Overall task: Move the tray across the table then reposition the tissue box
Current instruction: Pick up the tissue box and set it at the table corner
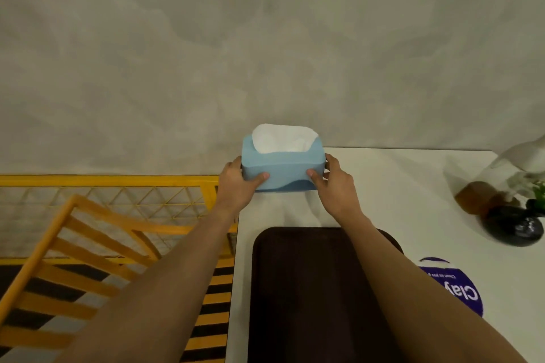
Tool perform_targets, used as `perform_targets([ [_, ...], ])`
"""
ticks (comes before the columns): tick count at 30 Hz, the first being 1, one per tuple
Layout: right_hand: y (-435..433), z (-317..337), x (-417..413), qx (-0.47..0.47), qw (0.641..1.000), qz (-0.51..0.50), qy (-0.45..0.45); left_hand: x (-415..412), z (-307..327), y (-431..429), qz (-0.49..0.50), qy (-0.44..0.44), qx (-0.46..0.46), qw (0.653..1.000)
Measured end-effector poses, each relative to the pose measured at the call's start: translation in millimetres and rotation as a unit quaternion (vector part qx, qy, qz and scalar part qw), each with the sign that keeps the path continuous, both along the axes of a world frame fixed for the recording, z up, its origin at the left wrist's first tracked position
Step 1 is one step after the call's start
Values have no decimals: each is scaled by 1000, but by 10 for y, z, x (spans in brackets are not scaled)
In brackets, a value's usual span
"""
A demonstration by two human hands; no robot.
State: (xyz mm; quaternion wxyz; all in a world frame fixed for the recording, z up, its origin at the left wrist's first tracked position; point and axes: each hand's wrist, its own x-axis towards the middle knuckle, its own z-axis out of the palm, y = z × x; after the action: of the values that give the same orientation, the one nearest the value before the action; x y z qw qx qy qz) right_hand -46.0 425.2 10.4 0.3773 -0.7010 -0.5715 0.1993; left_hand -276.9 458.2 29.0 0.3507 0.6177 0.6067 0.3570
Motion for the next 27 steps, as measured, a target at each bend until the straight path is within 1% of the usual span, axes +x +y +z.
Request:
perform_targets([
  [4, 93, -179, 80, 0, 1000, 0, 8, 66, -167, 152, -14, 0, 4, 1000],
  [7, 87, -165, 110, -7, 1000, -5, 28, 79, -150, 166, -21, -6, 17, 1000],
  [12, 120, -91, 64, 8, 998, 3, 58, -4, -115, 236, -12, -10, 34, 999],
  [18, 236, -130, 120, -24, 999, 33, 24, 22, -136, 269, -33, -57, 13, 998],
  [27, 346, -152, 229, -53, 996, 55, 34, 102, -214, 313, -22, -49, 26, 998],
])
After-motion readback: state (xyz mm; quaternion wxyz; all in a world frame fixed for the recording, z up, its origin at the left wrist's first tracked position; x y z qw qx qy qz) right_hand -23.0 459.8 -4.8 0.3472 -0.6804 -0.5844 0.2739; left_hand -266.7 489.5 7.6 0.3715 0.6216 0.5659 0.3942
